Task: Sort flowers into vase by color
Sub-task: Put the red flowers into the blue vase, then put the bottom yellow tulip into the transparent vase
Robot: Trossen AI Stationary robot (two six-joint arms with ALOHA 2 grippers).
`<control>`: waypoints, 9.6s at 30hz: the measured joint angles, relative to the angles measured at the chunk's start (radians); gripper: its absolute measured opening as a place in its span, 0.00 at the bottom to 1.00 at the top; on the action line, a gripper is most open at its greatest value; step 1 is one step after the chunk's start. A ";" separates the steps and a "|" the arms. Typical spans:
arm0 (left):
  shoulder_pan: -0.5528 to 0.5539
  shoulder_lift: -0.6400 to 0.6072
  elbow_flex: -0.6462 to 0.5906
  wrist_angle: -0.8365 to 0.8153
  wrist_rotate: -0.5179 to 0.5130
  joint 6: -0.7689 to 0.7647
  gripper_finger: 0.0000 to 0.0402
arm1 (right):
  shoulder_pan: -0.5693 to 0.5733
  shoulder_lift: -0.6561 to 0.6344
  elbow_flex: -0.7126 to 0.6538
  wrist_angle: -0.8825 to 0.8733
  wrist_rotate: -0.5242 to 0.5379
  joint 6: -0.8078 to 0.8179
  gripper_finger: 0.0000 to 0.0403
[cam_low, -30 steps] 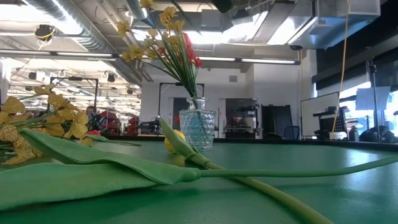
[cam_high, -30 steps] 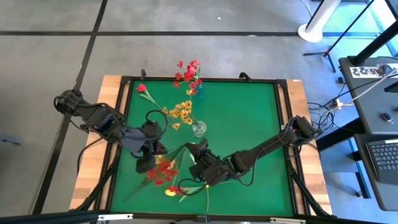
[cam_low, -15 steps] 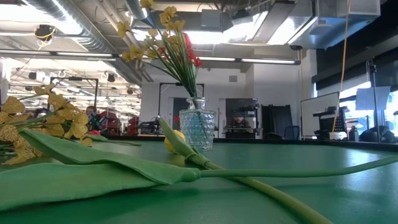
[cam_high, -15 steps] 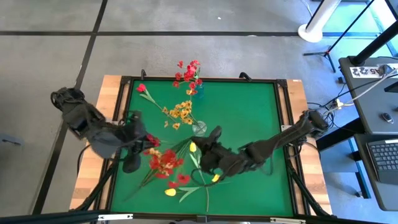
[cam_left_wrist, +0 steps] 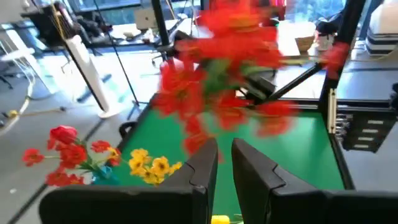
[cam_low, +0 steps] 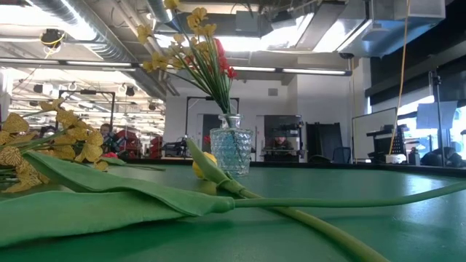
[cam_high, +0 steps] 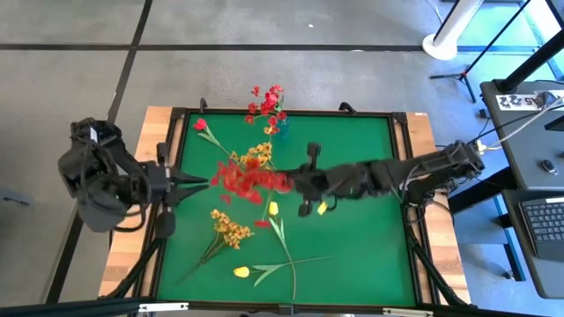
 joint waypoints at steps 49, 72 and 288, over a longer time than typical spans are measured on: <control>0.220 -0.604 -1.323 0.969 0.033 0.071 0.00 | -0.860 0.171 -0.712 1.435 -0.815 0.455 0.00; 0.485 -0.723 -1.532 1.435 0.448 0.298 0.00 | -0.871 0.344 -0.574 1.306 -0.807 0.385 0.00; 0.485 -0.722 -1.531 1.241 0.414 -0.003 0.00 | -0.334 0.461 -0.840 1.626 -0.559 0.452 0.01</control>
